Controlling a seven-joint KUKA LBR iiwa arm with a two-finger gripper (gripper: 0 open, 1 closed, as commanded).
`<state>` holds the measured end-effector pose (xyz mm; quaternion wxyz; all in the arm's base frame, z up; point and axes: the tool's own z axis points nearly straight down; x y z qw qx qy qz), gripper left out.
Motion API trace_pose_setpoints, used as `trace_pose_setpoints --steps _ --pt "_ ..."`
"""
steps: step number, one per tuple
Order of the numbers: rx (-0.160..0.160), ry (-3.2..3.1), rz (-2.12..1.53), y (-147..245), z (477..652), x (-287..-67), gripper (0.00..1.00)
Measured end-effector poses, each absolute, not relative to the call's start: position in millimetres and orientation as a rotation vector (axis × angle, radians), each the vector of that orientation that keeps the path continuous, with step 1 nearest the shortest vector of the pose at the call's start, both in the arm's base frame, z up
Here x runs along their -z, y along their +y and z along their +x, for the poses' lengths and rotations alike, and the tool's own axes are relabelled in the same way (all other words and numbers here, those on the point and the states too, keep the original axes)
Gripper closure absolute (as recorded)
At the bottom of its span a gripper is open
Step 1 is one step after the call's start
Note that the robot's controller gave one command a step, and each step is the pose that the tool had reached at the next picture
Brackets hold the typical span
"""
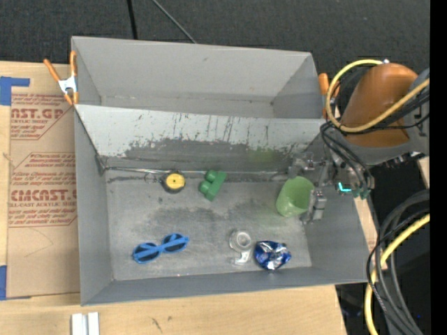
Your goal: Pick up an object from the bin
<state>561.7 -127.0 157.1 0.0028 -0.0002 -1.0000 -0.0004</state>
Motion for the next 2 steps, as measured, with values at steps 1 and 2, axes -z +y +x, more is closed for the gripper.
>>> trace_pose_setpoints --steps 1,2 --pt "0.0 -3.138 0.123 -151.6 576.6 -78.7 0.0" --pt "-0.002 -3.142 0.125 -150.8 578.0 -82.5 1.0"
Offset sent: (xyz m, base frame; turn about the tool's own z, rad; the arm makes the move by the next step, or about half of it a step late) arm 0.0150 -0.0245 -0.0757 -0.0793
